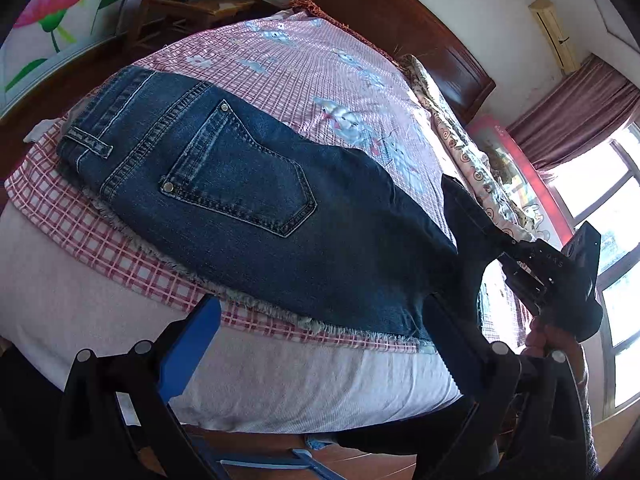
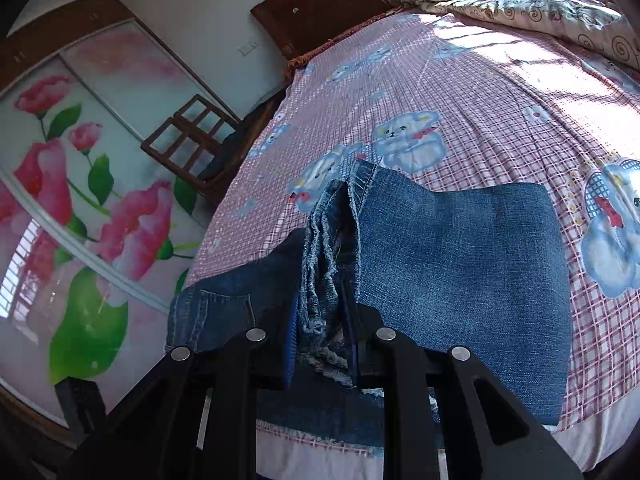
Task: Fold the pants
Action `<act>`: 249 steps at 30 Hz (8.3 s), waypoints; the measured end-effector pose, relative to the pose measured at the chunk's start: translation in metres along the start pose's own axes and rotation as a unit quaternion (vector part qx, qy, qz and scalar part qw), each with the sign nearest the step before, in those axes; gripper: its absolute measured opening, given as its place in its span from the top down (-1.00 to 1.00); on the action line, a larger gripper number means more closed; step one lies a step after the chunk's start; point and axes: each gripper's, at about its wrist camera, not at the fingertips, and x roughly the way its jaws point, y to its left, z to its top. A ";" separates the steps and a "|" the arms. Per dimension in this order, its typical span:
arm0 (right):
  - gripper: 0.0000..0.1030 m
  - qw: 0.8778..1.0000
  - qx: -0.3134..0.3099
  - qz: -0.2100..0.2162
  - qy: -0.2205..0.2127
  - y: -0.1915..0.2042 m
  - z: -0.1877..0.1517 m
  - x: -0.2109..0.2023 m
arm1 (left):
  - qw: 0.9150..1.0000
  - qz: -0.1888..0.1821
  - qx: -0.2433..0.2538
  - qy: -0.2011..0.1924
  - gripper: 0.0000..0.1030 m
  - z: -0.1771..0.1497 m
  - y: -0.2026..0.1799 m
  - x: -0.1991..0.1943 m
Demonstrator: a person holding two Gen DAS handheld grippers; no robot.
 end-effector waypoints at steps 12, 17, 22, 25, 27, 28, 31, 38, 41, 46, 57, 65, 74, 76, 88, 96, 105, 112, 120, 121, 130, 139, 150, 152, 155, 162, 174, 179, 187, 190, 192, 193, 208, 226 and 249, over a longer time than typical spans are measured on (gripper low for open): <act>0.57 0.976 -0.143 -0.140 0.087 0.030 -0.056 0.080 | 0.999 0.018 -0.036 0.011 -0.96 -0.005 0.026 -0.004; -0.32 0.958 -0.231 -0.135 0.102 0.057 -0.075 0.084 | 0.999 0.042 -0.020 0.010 -0.96 -0.005 0.021 0.000; -0.32 0.993 -0.092 -0.052 0.042 0.026 -0.047 0.048 | 0.994 0.105 0.004 0.008 -0.96 0.003 0.020 0.006; -0.32 0.991 -0.067 -0.118 0.001 0.003 -0.027 0.044 | 0.989 0.149 -0.003 0.018 -0.96 0.007 0.022 0.012; -0.32 0.987 -0.069 -0.143 -0.008 -0.004 -0.022 0.049 | 0.986 0.164 -0.013 0.026 -0.96 0.007 0.024 0.014; -0.32 0.984 -0.078 -0.158 -0.008 -0.004 -0.021 0.053 | 0.984 0.177 -0.014 0.031 -0.96 0.007 0.024 0.015; -0.32 0.974 -0.127 -0.188 -0.021 0.008 -0.029 0.062 | 0.978 0.204 -0.015 0.044 -0.96 0.008 0.028 0.018; -0.35 0.961 -0.179 -0.211 0.023 0.007 -0.059 0.091 | 0.969 0.241 -0.020 0.059 -0.96 0.013 0.040 0.019; -0.35 0.962 -0.175 -0.208 0.037 0.006 -0.055 0.093 | 0.966 0.252 -0.021 0.058 -0.96 0.016 0.044 0.018; -0.35 0.962 -0.175 -0.206 0.034 0.008 -0.058 0.095 | 0.961 0.271 -0.017 0.057 -0.96 0.020 0.052 0.015; -0.35 0.961 -0.178 -0.207 0.034 0.010 -0.058 0.096 | 0.958 0.279 -0.041 0.058 -0.96 0.025 0.077 0.016; -0.35 0.961 -0.179 -0.207 0.035 0.011 -0.058 0.097 | 0.953 0.291 -0.058 0.063 -0.96 0.037 0.095 0.021; -0.35 0.961 -0.179 -0.207 0.035 0.011 -0.058 0.096 | 0.961 0.248 -0.108 0.055 -0.96 0.057 0.119 0.018; -0.35 0.961 -0.179 -0.207 0.035 0.011 -0.058 0.096 | 0.966 0.210 -0.145 0.042 -0.96 0.062 0.131 0.012; -0.35 0.961 -0.181 -0.205 0.037 0.012 -0.057 0.097 | 0.950 0.058 -0.307 0.001 -0.87 0.068 0.188 -0.030; -0.35 0.961 -0.180 -0.205 0.038 0.012 -0.057 0.097 | 0.929 -0.051 -0.364 -0.046 -0.87 0.072 0.194 -0.027; -0.35 0.961 -0.182 -0.203 0.039 0.012 -0.056 0.097 | 0.903 -0.076 -0.419 -0.061 -0.79 0.060 0.203 0.010; -0.35 0.962 -0.182 -0.201 0.038 0.011 -0.056 0.096 | 0.905 -0.018 -0.421 -0.057 0.41 0.048 0.210 0.009; -0.36 0.962 -0.182 -0.200 0.043 0.011 -0.056 0.096 | 0.914 0.014 -0.395 -0.094 0.67 0.047 0.192 -0.007; -0.36 0.962 -0.181 -0.199 0.044 0.011 -0.056 0.095 | 0.915 0.012 -0.390 -0.102 0.69 0.048 0.189 -0.012; -0.65 0.994 -0.039 -0.100 0.030 -0.015 -0.043 0.049 | 0.968 0.040 -0.183 -0.164 0.75 0.086 0.081 -0.047; -0.65 0.995 0.078 -0.066 -0.021 -0.074 -0.045 -0.033 | 0.986 -0.017 0.065 -0.154 0.76 0.080 -0.077 -0.031; -0.65 0.985 0.141 -0.062 -0.075 -0.125 -0.044 -0.091 | 0.968 -0.049 0.244 -0.023 0.76 -0.008 -0.178 0.049; -0.65 0.983 0.153 -0.056 -0.079 -0.131 -0.046 -0.092 | 0.960 -0.040 0.275 0.001 0.76 -0.029 -0.185 0.065; -0.65 0.980 0.173 -0.048 -0.085 -0.141 -0.052 -0.097 | 0.950 -0.013 0.309 0.035 0.71 -0.053 -0.189 0.091; -0.65 0.972 0.220 0.025 -0.082 -0.152 -0.049 -0.091 | 0.934 -0.052 0.348 0.055 -0.43 -0.076 -0.193 0.065; -0.65 0.972 0.210 0.085 -0.056 -0.120 -0.023 -0.048 | 0.974 -0.198 -0.106 0.009 -0.96 0.013 0.028 0.009; -0.65 0.977 0.202 0.051 -0.044 -0.118 -0.010 -0.023 | 0.938 -0.258 -0.230 0.000 -0.94 0.012 0.107 0.032; -0.65 0.988 0.151 0.032 0.002 -0.092 -0.017 0.010 | 0.940 -0.292 -0.178 -0.007 -0.94 0.005 0.101 0.033; -0.46 0.992 0.128 0.007 0.017 -0.090 -0.023 0.014 | 0.927 -0.326 -0.184 -0.016 -0.94 0.003 0.109 0.029; -0.14 0.991 0.133 -0.011 0.026 -0.097 -0.027 0.019 | 0.918 -0.343 -0.196 -0.022 -0.93 0.001 0.118 0.028; -0.05 0.990 0.141 -0.005 0.026 -0.101 -0.027 0.019 | 0.916 -0.346 -0.200 -0.022 -0.92 0.001 0.120 0.029; 0.21 0.993 0.108 -0.019 0.047 -0.096 -0.031 0.019 | 0.951 -0.274 -0.144 0.007 -0.90 0.018 0.084 0.050; 0.73 0.993 0.103 0.065 0.001 -0.066 0.019 -0.035 | 0.972 -0.213 -0.093 0.034 -0.90 0.025 0.044 0.069; 0.74 0.974 0.224 0.034 0.012 -0.160 -0.048 -0.009 | 0.991 -0.115 -0.046 0.042 -0.93 0.054 -0.007 0.089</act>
